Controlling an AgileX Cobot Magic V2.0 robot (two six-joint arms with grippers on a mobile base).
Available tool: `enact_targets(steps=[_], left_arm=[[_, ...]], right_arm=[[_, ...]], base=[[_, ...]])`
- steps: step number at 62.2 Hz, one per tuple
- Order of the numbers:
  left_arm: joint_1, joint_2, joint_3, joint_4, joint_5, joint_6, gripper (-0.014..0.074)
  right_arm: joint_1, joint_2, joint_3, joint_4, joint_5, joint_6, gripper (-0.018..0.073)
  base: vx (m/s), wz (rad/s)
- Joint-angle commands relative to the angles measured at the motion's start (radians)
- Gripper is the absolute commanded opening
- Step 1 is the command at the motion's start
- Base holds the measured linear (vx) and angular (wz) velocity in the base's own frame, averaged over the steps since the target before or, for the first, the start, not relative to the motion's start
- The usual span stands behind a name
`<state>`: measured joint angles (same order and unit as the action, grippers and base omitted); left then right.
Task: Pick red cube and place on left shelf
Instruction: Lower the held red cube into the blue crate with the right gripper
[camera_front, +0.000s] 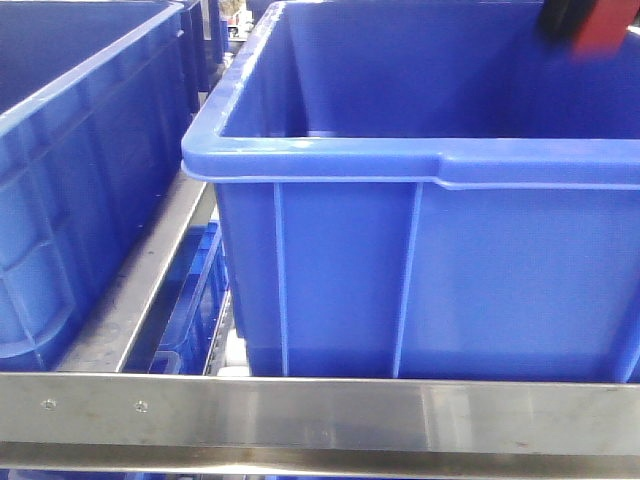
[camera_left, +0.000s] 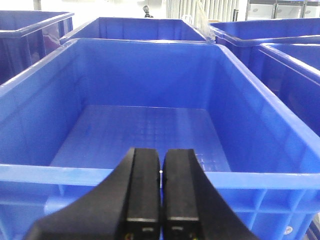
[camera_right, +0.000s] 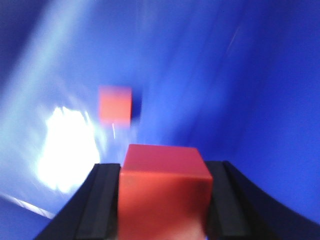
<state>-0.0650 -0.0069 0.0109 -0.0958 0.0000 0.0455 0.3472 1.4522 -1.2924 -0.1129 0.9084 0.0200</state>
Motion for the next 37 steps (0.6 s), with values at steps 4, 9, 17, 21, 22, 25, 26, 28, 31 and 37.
enact_targets(steps=[4,9,17,21,22,25,26,28,31,37], left_arm=[[-0.004,-0.013,0.024,-0.006,-0.084,-0.006,0.0122],[-0.004,-0.013,0.024,-0.006,-0.084,-0.006,0.0122],[-0.004,-0.013,0.024,-0.006,-0.084,-0.006,0.0122],[-0.004,-0.013,0.024,-0.006,-0.084,-0.006,0.0122],[-0.004,-0.013,0.024,-0.006,-0.084,-0.006,0.0122],[-0.004,-0.013,0.024,-0.006,-0.084,-0.006,0.0122],[-0.004,-0.013,0.024,-0.006,-0.084,-0.006,0.0122],[-0.004,-0.013,0.024,-0.006,-0.084,-0.006,0.0122],[-0.004,-0.013,0.024,-0.006,-0.084,-0.006,0.0122],[-0.004,-0.013,0.024,-0.006,-0.084,-0.006,0.0122]], right_arm=[[0.002,0.081,-0.042,-0.008,-0.020,-0.011,0.0191],[0.002,0.124,-0.042,-0.008,-0.026,-0.011,0.0191],[0.002,0.183,-0.042,-0.008,-0.032,-0.011,0.0191],[0.002,0.210,-0.042,-0.008,-0.036,-0.011,0.0191],[0.002,0.216,-0.042,-0.008,-0.038,-0.011,0.0191],[0.002,0.235,-0.042,-0.008,-0.048,-0.011,0.0191],[0.002,0.240,-0.042,-0.008,-0.051,-0.011,0.0191],[0.002,0.252,-0.042,-0.008,-0.058,-0.011,0.0191],[0.002,0.265,-0.042,-0.008,-0.069,-0.011,0.0191],[0.002,0.288,-0.042,-0.008,-0.075,-0.011,0.0193]], base=[[0.00,0.00],[0.05,0.11],[0.02,-0.09],[0.00,0.00],[0.00,0.00],[0.00,0.00],[0.00,0.00],[0.00,0.00],[0.00,0.00],[0.00,0.00]])
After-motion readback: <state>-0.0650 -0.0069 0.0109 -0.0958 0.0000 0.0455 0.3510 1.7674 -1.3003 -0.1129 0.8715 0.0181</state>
